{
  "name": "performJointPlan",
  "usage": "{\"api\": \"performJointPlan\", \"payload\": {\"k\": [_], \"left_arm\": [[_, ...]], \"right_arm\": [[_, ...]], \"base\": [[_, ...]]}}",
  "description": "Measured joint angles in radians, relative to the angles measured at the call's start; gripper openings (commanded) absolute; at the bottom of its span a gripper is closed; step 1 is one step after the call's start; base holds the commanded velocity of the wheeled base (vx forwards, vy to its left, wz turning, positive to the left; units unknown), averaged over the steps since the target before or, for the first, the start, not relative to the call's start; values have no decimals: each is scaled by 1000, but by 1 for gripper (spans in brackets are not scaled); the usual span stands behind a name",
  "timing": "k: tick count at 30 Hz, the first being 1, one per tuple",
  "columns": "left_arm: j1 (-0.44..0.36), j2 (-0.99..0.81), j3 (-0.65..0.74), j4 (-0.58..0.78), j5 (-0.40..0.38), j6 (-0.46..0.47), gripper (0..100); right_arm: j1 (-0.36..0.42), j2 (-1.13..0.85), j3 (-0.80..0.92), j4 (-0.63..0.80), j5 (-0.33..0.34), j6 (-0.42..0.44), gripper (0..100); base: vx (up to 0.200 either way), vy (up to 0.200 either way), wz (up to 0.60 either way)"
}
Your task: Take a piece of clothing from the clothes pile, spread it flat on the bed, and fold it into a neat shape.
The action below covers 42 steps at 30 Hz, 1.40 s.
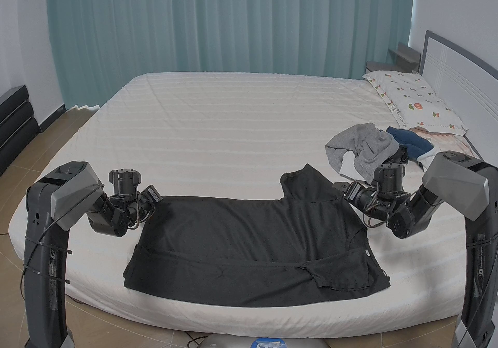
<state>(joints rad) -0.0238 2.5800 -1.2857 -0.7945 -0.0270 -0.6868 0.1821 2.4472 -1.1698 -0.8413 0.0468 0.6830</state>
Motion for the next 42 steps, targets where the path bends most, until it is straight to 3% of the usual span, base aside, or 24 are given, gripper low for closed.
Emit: {"api": "performJointPlan", "payload": {"k": [9, 19, 20, 42], "left_arm": [[3, -5, 16, -1, 1, -10, 0], [7, -5, 20, -1, 0, -12, 0], [7, -5, 20, -1, 0, -13, 0], [13, -5, 11, -1, 2, -11, 0]], "right_arm": [[-16, 143, -397, 287, 13, -27, 100], [-27, 277, -586, 369, 10, -42, 100], [-29, 284, -592, 368, 10, -42, 0], [-51, 260, -540, 300, 17, -26, 0]], "base": [[0, 0, 0], [0, 0, 0], [0, 0, 0], [0, 0, 0]]}}
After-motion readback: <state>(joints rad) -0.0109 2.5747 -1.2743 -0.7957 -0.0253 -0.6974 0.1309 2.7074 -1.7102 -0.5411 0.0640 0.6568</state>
